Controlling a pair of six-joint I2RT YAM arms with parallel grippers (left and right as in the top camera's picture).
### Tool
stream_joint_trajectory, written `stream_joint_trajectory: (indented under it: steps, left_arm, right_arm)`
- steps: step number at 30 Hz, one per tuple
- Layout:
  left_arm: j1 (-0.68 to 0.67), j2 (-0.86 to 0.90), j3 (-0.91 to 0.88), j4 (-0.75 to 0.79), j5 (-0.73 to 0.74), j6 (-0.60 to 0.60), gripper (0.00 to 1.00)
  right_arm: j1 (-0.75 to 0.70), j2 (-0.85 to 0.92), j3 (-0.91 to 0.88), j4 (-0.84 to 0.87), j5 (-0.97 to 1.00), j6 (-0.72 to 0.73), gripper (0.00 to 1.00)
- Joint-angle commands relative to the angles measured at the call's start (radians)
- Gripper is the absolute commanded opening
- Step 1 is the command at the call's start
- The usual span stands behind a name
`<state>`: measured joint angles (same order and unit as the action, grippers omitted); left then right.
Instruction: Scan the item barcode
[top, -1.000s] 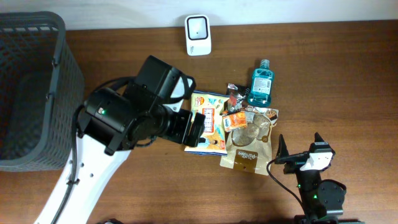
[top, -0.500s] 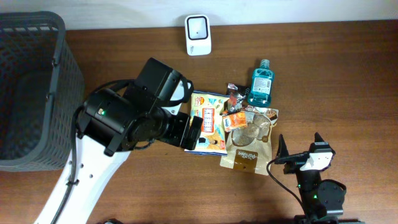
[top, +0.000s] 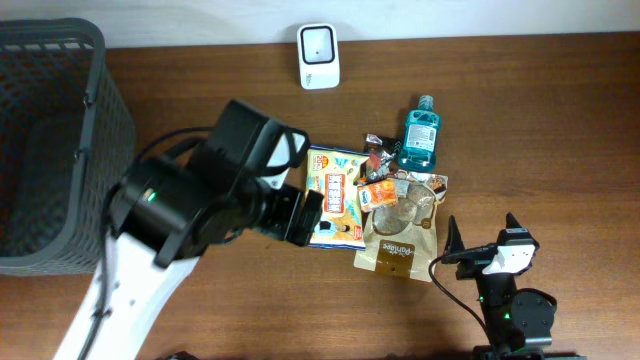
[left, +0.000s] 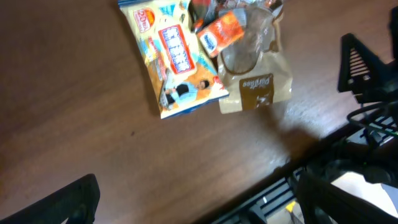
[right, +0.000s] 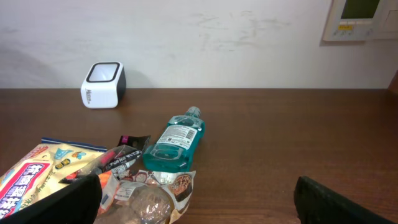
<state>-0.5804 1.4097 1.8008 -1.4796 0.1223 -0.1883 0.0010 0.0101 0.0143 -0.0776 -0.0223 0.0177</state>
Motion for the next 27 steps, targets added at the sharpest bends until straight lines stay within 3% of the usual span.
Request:
stream_joint_trajectory:
  steps: [1,6,11,17,22,27]
  left_arm:
    - [0.005,-0.142,-0.117,0.055,-0.011,0.026,0.99]
    - [0.091,-0.366,-0.430,0.226,0.006,0.030,0.99]
    - [0.206,-0.654,-0.797,0.471,0.212,0.233,0.99]
    - [0.374,-0.977,-1.079,0.662,0.239,0.234,0.99]
    - [0.452,-1.072,-1.190,0.673,0.238,0.235,0.99]
    - [0.462,-1.083,-1.276,0.797,0.237,0.235,0.99]
  right_arm:
    - [0.005,-0.006,-0.009,-0.002,0.008,-0.006,0.98]
    - [0.005,-0.006,-0.009,-0.001,0.008,-0.006,0.98]
    - [0.005,-0.006,-0.009,-0.001,0.008,-0.006,0.98]
    - [0.005,-0.006,-0.009,-0.001,0.008,-0.006,0.98]
    - [0.005,-0.006,-0.009,-0.002,0.008,-0.006,0.98]
    - [0.005,-0.006,-0.009,-0.002,0.008,-0.006,0.98]
